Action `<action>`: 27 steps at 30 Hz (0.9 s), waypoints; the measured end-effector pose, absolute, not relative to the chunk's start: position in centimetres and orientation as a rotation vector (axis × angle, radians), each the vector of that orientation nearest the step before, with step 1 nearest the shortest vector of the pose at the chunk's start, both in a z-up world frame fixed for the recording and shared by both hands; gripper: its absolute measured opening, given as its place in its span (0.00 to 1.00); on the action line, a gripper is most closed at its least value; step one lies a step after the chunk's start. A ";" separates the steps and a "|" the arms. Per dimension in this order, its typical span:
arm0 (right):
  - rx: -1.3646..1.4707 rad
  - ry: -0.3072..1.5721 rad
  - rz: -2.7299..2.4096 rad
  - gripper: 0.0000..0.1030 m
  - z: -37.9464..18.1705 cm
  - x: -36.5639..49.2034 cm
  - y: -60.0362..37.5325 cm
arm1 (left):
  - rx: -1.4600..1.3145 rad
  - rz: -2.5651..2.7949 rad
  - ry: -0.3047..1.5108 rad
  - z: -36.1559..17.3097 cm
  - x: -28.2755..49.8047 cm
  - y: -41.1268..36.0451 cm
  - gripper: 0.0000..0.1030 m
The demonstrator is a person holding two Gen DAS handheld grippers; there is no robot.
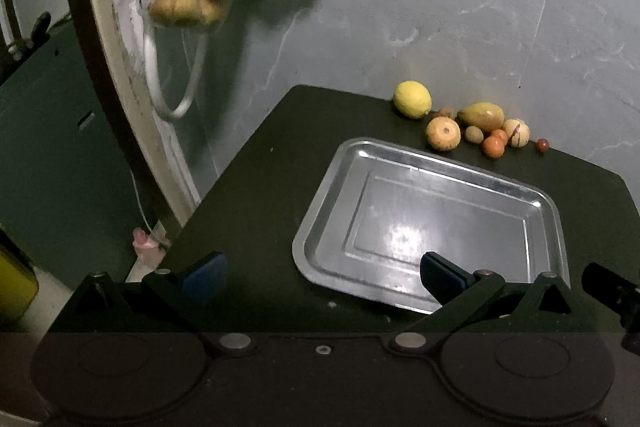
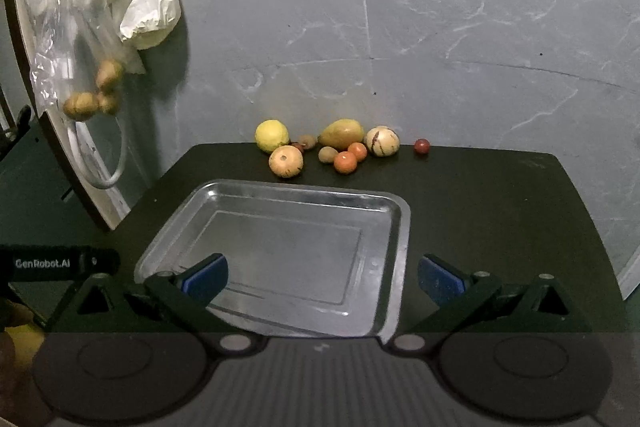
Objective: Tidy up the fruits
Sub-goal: 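Move both tools past the tray toward the row of fruits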
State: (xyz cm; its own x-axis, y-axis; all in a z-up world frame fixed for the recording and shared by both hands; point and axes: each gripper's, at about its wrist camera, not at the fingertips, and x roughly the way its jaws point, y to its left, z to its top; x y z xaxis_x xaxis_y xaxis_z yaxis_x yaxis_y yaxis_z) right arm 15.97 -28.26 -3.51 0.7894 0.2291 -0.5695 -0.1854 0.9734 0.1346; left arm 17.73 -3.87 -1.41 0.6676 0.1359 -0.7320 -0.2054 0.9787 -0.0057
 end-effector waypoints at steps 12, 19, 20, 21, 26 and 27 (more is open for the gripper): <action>0.108 0.600 0.195 1.00 -2.7 17.3 -26.0 | -0.041 0.161 0.787 0.7 21.7 -1.2 0.99; 0.115 0.596 0.150 1.00 -2.1 19.3 -23.3 | -0.042 0.106 0.777 0.7 24.6 1.5 0.99; 0.111 0.594 0.145 1.00 -2.1 19.6 -22.9 | -0.042 0.098 0.776 0.6 25.1 1.9 0.99; 0.108 0.594 0.138 1.00 -2.1 20.0 -22.4 | -0.043 0.089 0.773 0.6 25.6 2.2 0.99; 0.102 0.586 0.107 1.00 -1.9 21.4 -20.6 | -0.025 0.047 0.752 0.8 27.9 3.4 0.99; 0.101 0.584 0.099 1.00 -1.9 21.7 -20.4 | -0.021 0.037 0.747 0.9 28.6 3.6 0.99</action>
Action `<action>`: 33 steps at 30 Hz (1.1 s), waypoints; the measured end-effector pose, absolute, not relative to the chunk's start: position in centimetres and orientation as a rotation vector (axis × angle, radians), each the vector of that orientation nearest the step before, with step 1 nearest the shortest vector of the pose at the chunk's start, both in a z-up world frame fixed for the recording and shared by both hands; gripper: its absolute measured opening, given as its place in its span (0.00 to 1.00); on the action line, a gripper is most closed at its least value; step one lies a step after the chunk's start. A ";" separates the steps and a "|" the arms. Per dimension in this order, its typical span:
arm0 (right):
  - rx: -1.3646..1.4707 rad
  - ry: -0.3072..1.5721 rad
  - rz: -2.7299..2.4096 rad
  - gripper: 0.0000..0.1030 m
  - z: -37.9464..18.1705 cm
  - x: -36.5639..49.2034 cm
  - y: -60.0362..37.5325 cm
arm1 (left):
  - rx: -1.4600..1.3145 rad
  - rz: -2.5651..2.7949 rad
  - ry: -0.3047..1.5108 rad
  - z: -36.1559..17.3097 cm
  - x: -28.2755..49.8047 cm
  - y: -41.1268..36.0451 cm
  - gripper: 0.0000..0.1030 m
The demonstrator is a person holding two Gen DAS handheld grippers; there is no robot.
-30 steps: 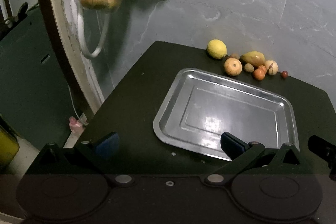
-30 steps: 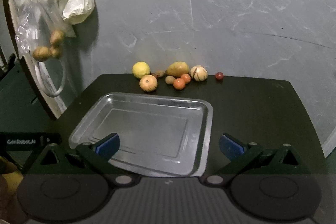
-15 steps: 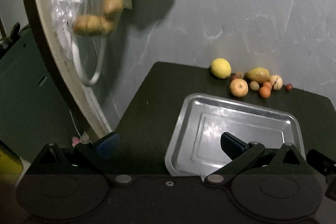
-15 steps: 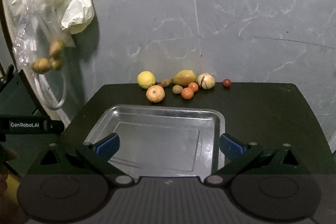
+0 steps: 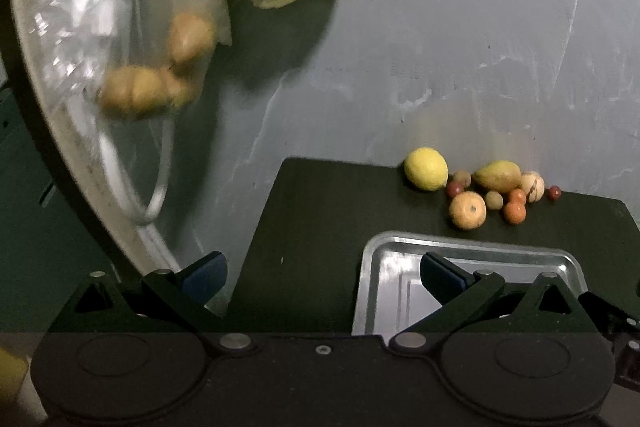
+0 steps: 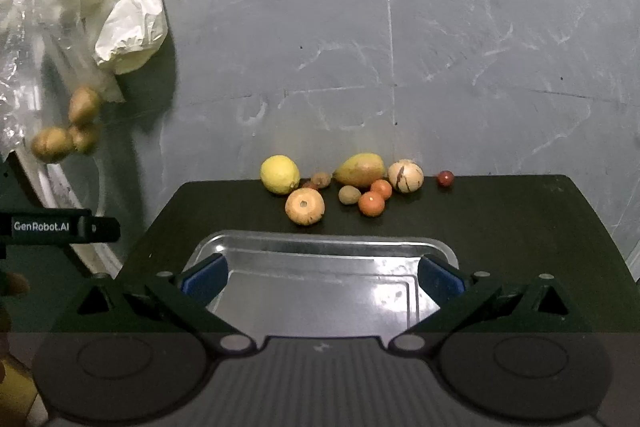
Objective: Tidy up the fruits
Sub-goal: 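Move both tools past the tray toward the row of fruits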
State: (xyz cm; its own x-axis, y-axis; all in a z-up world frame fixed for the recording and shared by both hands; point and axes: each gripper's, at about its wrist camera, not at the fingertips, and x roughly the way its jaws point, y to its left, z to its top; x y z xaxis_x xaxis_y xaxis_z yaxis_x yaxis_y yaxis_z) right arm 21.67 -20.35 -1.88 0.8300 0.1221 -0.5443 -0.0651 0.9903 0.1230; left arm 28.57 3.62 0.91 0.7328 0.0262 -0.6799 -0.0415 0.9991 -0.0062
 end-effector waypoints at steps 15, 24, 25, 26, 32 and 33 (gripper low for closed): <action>0.049 0.555 -0.045 1.00 -2.0 25.4 -17.5 | 0.032 -0.115 0.720 0.9 36.2 2.7 0.99; 0.049 0.518 -0.128 1.00 -1.9 28.2 -17.0 | 0.044 -0.168 0.765 -1.1 39.7 2.1 0.99; 0.050 0.522 -0.126 1.00 -2.1 28.5 -16.9 | 0.047 -0.171 0.771 -1.4 40.1 2.1 0.99; 0.053 0.528 -0.125 1.00 -2.2 28.9 -16.8 | 0.051 -0.175 0.777 -1.6 40.5 2.0 0.99; 0.051 0.574 -0.104 1.00 -3.3 31.5 -16.0 | 0.060 -0.202 0.812 -3.0 43.5 1.6 0.99; 0.049 0.585 -0.100 1.00 -3.5 31.9 -15.8 | 0.059 -0.208 0.819 -3.3 44.0 1.4 0.99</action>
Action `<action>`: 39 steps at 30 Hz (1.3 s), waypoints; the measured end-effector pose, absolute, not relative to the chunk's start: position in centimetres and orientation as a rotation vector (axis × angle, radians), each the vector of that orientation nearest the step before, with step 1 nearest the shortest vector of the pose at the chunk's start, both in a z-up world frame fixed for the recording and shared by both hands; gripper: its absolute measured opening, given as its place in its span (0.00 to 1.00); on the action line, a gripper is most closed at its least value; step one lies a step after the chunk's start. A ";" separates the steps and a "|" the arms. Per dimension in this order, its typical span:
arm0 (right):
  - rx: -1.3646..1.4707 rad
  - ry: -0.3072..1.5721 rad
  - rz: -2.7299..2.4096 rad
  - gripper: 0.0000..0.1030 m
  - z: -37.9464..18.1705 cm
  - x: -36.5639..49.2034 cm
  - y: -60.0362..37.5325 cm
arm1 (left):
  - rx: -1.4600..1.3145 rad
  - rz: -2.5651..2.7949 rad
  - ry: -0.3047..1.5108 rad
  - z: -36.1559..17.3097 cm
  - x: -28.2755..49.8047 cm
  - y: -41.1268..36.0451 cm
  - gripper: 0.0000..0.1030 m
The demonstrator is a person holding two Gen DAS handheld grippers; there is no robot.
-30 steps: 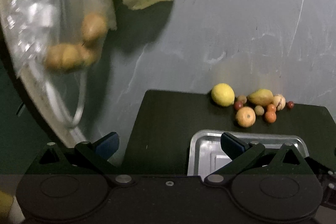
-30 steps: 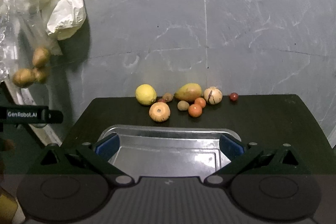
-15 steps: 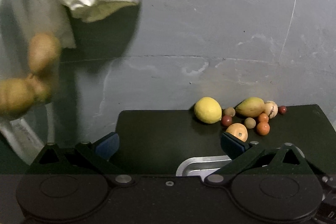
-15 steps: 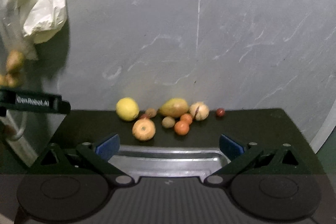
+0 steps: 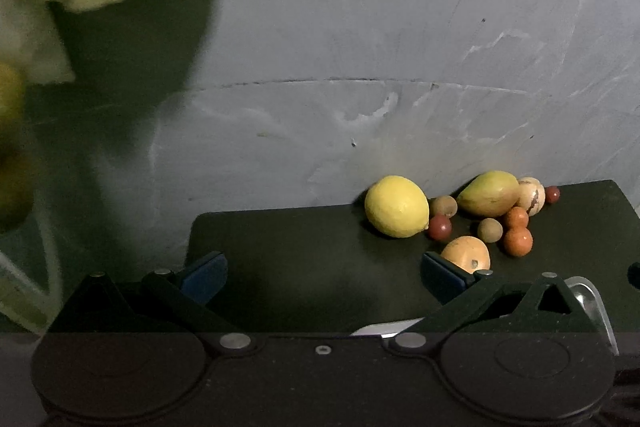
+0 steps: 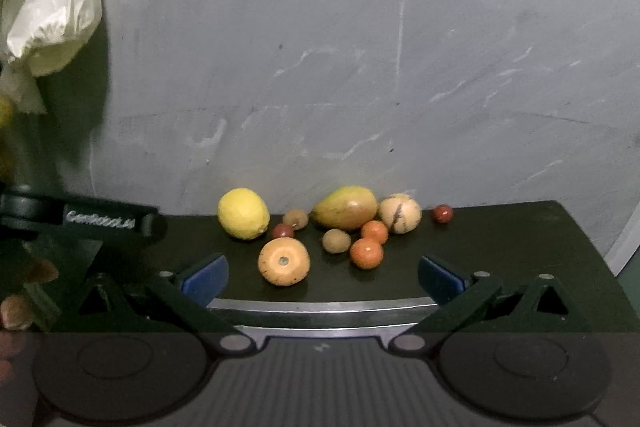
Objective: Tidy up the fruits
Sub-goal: 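Move both tools past the tray toward the row of fruits, then grasp the yellow lemon with the left tool while the right tool grasps the round orange fruit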
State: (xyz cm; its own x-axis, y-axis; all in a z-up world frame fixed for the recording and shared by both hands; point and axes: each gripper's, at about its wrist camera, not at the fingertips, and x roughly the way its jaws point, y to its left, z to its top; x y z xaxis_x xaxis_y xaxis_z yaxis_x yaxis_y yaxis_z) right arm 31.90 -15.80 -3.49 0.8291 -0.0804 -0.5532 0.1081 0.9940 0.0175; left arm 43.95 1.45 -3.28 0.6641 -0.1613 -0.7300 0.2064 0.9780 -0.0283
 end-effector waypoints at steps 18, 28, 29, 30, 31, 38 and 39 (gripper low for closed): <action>0.070 0.725 -0.052 0.90 -9.1 39.2 -15.5 | 0.062 -0.291 0.903 -7.7 51.6 -3.5 0.99; 0.076 0.741 -0.031 0.80 -10.7 41.5 -15.3 | 0.053 -0.293 0.934 -9.6 53.3 -5.9 0.99; 0.074 0.740 -0.031 0.79 -10.8 41.6 -15.3 | 0.051 -0.292 0.937 -9.7 53.3 -6.0 0.99; 0.072 0.741 -0.035 0.78 -10.9 41.8 -15.2 | 0.048 -0.291 0.939 -9.9 53.3 -6.1 0.99; 0.072 0.741 -0.036 0.77 -11.0 41.9 -15.2 | 0.045 -0.292 0.940 -10.0 53.4 -6.2 0.99; 0.073 0.750 -0.019 0.64 -11.5 42.0 -14.6 | -0.005 -0.301 0.940 -10.2 53.1 -5.3 0.95; 0.073 0.752 -0.016 0.62 -11.6 41.9 -14.5 | -0.012 -0.303 0.942 -10.2 53.1 -5.2 0.93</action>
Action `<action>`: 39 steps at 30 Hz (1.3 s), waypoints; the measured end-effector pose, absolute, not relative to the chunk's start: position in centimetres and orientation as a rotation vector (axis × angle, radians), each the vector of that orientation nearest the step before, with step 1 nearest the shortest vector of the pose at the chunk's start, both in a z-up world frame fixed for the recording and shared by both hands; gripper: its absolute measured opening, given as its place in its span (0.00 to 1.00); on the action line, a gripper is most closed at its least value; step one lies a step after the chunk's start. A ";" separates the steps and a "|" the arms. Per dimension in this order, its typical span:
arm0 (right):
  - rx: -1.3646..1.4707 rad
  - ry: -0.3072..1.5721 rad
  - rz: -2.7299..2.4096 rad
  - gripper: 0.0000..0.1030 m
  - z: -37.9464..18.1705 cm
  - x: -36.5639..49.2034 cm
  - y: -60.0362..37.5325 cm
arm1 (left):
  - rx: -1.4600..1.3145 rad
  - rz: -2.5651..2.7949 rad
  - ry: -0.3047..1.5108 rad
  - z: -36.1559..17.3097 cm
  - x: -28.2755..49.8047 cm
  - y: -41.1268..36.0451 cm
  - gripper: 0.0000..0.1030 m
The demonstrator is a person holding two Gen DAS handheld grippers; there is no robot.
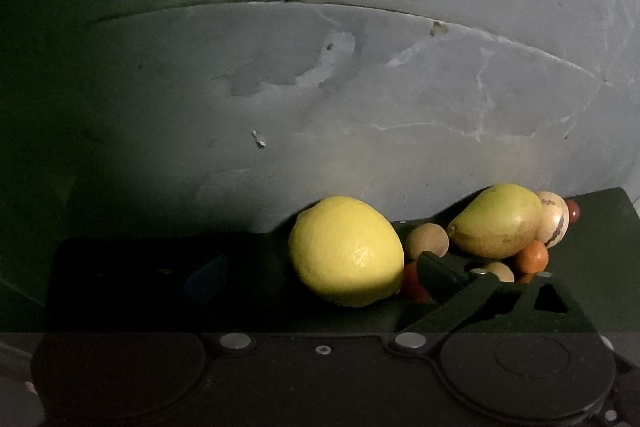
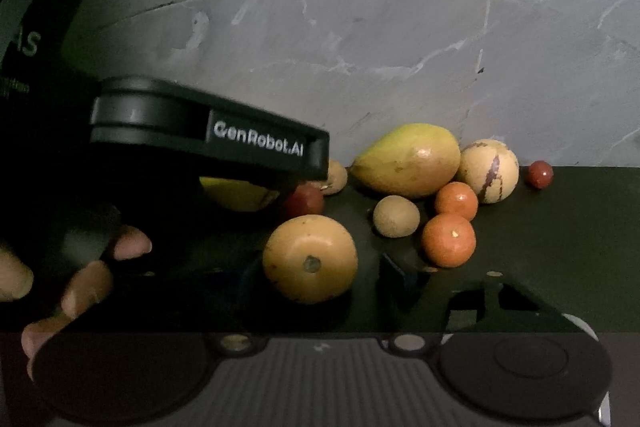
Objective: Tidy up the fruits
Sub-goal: 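Grasp the yellow lemon with the left tool while the right tool grasps the round orange fruit, then carry the lemon and round fruit together over the silver tray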
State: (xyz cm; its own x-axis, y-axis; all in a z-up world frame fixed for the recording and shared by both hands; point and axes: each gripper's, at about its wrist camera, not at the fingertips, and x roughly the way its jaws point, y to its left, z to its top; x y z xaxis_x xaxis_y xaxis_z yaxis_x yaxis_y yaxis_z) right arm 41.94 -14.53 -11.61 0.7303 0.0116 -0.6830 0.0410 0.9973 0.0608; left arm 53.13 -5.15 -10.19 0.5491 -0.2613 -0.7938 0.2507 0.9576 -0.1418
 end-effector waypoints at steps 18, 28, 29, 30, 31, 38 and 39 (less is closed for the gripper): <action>0.100 0.736 0.009 0.52 -12.0 42.0 -14.7 | -0.087 -0.357 0.957 -10.3 53.4 -3.5 0.60; 0.108 0.694 0.014 0.52 -10.8 39.8 -15.7 | -0.091 -0.359 0.955 -9.3 51.9 -2.9 0.59; 0.109 0.690 0.013 0.52 -10.6 39.6 -15.7 | -0.089 -0.356 0.954 -9.1 51.6 -2.8 0.59; 0.109 0.686 0.012 0.52 -10.6 39.4 -15.5 | -0.088 -0.353 0.953 -9.0 51.5 -2.8 0.59; 0.108 0.682 0.011 0.52 -10.4 39.1 -15.4 | -0.087 -0.350 0.952 -8.7 51.2 -2.9 0.59; 0.110 0.653 0.023 0.52 -9.9 37.4 -15.6 | -0.080 -0.328 0.930 -6.2 49.5 -2.3 0.60; 0.111 0.651 0.025 0.52 -9.8 37.1 -15.6 | -0.080 -0.324 0.928 -5.8 48.8 -2.3 0.60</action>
State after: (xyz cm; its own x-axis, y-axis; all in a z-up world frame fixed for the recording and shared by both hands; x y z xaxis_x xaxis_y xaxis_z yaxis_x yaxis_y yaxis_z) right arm 37.10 -15.63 -9.84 0.7952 0.0583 -0.6035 0.0111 0.9938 0.1106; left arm 48.79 -2.32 -5.80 0.5551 -0.3076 -0.7728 0.2396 0.9488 -0.2056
